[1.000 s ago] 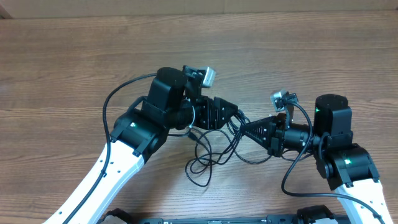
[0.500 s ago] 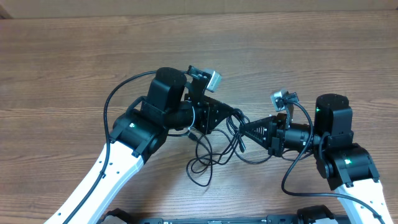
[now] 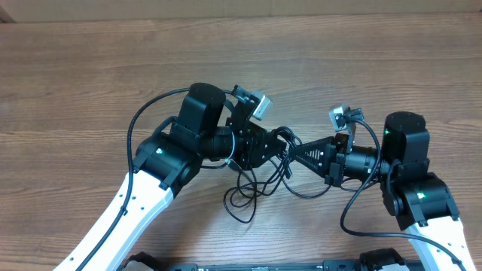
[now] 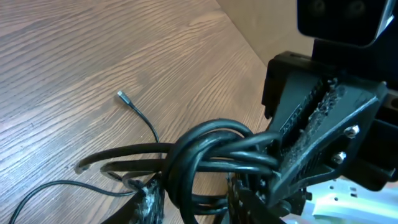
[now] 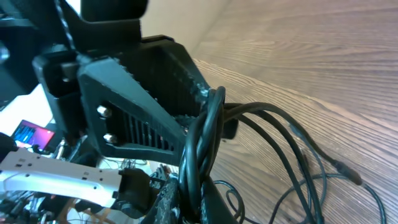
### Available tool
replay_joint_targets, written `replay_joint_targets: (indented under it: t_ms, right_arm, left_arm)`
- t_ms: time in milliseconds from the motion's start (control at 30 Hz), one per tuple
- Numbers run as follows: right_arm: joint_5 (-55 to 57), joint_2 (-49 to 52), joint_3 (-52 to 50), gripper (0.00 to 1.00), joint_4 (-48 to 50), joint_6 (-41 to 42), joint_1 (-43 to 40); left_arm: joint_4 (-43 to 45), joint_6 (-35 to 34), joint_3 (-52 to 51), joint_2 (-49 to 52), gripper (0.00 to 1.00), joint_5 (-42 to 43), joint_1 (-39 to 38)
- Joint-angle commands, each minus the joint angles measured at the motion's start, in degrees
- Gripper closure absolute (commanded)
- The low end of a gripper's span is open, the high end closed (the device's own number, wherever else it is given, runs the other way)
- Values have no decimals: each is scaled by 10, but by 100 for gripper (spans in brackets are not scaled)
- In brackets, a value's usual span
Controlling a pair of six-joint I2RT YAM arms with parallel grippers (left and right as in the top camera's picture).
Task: Untangle cables
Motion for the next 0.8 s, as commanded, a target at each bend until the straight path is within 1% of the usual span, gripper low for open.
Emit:
replay_joint_targets:
  t_ms: [0, 33, 67, 100, 133, 167, 400, 500, 533, 567, 633, 667, 700, 733, 767]
  right_arm:
    - [-76, -3, 2, 96, 28, 7, 0]
    - [-87, -3, 2, 96, 33, 7, 0]
    - [-105, -3, 3, 96, 44, 7, 0]
    - [-105, -3, 2, 96, 43, 7, 0]
    - [-105, -3, 2, 96, 40, 7, 0]
    - [-105, -3, 2, 96, 38, 7, 0]
    - [-89, -3, 2, 96, 10, 5, 0]
    - [-31, -3, 2, 96, -23, 5, 0]
    - [17, -3, 2, 90, -42, 5, 0]
    - [42, -3, 2, 86, -49, 5, 0]
    - [92, -3, 2, 68, -62, 5, 0]
    - [107, -3, 2, 59, -63, 4, 0]
    - [119, -3, 3, 46, -61, 4, 0]
    - [127, -3, 3, 39, -59, 3, 0]
    - [134, -3, 3, 37, -56, -5, 0]
  left_arm:
    - [-1, 17, 9, -5, 66, 15, -3]
    - [-1, 17, 9, -5, 67, 15, -3]
    - [1, 17, 9, -5, 69, 12, -3]
    - [2, 17, 9, -5, 77, 9, -3]
    - [3, 17, 9, -5, 90, 3, -3]
    - [4, 17, 9, -5, 96, 0, -3]
    - [27, 15, 9, -5, 96, -5, -3]
    - [17, -7, 9, -5, 96, -59, -3]
    - [-2, -35, 9, -5, 96, -108, -3]
    - [-18, -52, 9, -5, 96, -141, -3]
    - [-47, -76, 9, -5, 96, -188, -3]
    - [-58, -85, 9, -5, 96, -204, -3]
    - [-68, -95, 9, -5, 96, -217, -3]
    - [-74, -97, 9, -5, 96, -223, -3]
    - [-76, -97, 9, -5, 96, -224, -3]
